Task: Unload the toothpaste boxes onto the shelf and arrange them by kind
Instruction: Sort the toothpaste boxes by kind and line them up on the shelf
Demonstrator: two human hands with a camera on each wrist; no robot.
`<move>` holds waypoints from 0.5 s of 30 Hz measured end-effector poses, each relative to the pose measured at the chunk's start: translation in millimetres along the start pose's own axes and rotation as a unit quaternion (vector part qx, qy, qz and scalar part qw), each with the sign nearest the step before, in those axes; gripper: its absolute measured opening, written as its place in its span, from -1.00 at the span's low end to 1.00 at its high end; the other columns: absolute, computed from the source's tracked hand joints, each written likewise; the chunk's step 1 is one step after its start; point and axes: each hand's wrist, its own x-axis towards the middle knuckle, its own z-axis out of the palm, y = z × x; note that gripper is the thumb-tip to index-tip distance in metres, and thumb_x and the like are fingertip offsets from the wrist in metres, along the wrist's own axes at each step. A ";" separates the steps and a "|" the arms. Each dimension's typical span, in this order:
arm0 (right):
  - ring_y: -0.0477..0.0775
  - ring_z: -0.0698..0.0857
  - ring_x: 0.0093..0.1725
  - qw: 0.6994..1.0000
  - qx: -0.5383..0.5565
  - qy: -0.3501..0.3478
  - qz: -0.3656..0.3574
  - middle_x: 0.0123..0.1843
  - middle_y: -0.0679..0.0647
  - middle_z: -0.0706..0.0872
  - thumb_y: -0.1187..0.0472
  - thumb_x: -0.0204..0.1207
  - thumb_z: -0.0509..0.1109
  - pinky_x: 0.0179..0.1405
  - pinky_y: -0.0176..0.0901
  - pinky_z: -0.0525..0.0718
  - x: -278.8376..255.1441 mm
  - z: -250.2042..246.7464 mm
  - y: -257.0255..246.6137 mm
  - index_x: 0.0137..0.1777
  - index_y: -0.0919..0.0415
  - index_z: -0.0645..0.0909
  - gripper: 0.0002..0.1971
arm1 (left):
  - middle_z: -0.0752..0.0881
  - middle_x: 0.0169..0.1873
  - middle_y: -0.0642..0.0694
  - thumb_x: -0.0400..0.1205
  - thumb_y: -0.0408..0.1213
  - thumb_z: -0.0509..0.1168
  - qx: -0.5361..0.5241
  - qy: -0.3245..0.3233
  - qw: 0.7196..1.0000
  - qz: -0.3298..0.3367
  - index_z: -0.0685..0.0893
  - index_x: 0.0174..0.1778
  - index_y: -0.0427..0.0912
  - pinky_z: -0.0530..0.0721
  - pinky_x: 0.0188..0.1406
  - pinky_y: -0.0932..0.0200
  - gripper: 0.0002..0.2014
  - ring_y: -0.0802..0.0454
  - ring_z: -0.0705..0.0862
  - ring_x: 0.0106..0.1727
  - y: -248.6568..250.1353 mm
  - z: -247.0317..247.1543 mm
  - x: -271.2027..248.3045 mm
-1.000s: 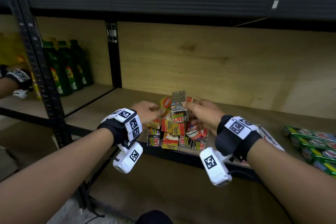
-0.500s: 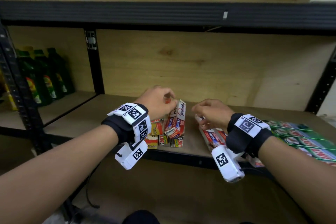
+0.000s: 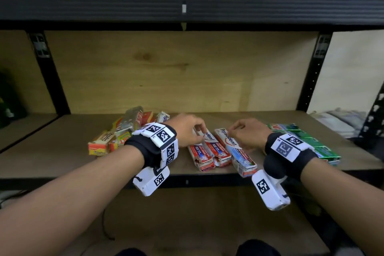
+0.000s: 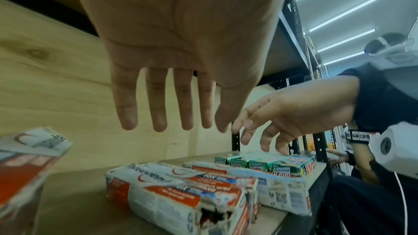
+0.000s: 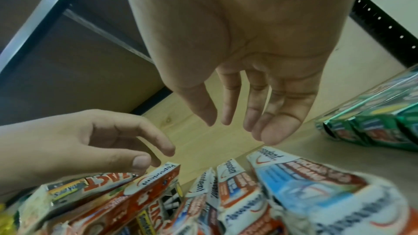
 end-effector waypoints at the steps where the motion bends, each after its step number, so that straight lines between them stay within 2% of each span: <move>1: 0.00 0.71 -0.27 1.000 -0.011 0.003 -0.001 -0.13 -0.02 0.76 0.10 0.57 0.37 -0.34 -0.19 0.74 1.2 -0.8 4.5 0.03 0.07 0.70 -0.88 | 0.68 0.15 0.10 0.61 0.03 0.36 0.000 -0.014 1.000 0.001 0.70 0.17 0.07 0.47 -0.06 0.26 -0.74 0.14 0.60 0.03 0.0 5.0 3.9; 4: -0.04 0.72 -0.01 0.999 -0.048 0.000 -0.008 0.01 -0.07 0.76 0.09 0.54 0.40 -0.01 -0.13 0.75 6.1 0.8 16.2 0.00 0.01 0.71 -0.90 | 0.69 0.19 0.09 0.59 0.11 0.36 -0.009 -0.056 0.998 0.003 0.72 0.17 0.05 0.45 0.02 0.28 -0.68 0.16 0.59 0.12 -3.8 22.5 12.3; 6: -0.04 0.70 0.03 0.998 -0.062 -0.013 -0.010 0.02 -0.08 0.74 0.09 0.55 0.40 0.10 -0.06 0.72 9.6 4.5 22.0 -0.02 0.01 0.70 -0.91 | 0.67 0.20 0.07 0.55 0.20 0.35 -0.009 -0.078 0.997 0.001 0.72 0.15 0.09 0.55 0.14 0.19 -0.64 0.12 0.60 0.19 -9.1 35.6 17.1; 8: -0.06 0.69 0.02 0.996 -0.081 -0.021 -0.014 0.03 -0.11 0.71 0.08 0.56 0.39 0.02 -0.09 0.71 11.5 7.9 25.7 0.01 0.01 0.69 -0.91 | 0.61 0.23 0.05 0.49 0.30 0.34 0.002 -0.101 0.995 -0.008 0.69 0.17 0.17 0.56 0.28 0.06 -0.58 0.06 0.57 0.26 -13.3 46.2 20.6; 10: -0.10 0.68 -0.02 0.994 -0.100 -0.030 -0.015 0.03 -0.12 0.66 0.06 0.57 0.40 -0.19 -0.22 0.64 12.8 11.5 28.4 0.07 -0.01 0.68 -0.87 | 0.55 0.27 0.05 0.44 0.38 0.33 -0.001 -0.112 0.994 -0.016 0.65 0.22 0.22 0.52 0.33 0.06 -0.50 0.05 0.52 0.29 -16.2 52.9 22.7; 12: -0.14 0.69 -0.08 0.993 -0.109 -0.035 -0.014 0.06 -0.10 0.66 0.03 0.55 0.43 -0.33 -0.31 0.56 15.9 14.7 30.4 0.11 -0.03 0.66 -0.83 | 0.52 0.27 0.08 0.41 0.41 0.33 0.001 -0.113 0.993 -0.016 0.61 0.28 0.21 0.49 0.27 0.12 -0.41 0.07 0.50 0.28 -18.0 55.8 23.9; 15: -0.14 0.70 -0.10 0.993 -0.115 -0.036 -0.006 0.11 -0.07 0.70 0.01 0.51 0.46 -0.38 -0.33 0.53 21.6 18.7 32.4 0.12 -0.06 0.66 -0.79 | 0.51 0.20 0.11 0.35 0.44 0.36 0.000 -0.115 0.993 -0.010 0.58 0.28 0.25 0.47 0.14 0.17 -0.38 0.10 0.51 0.20 -21.1 57.9 25.1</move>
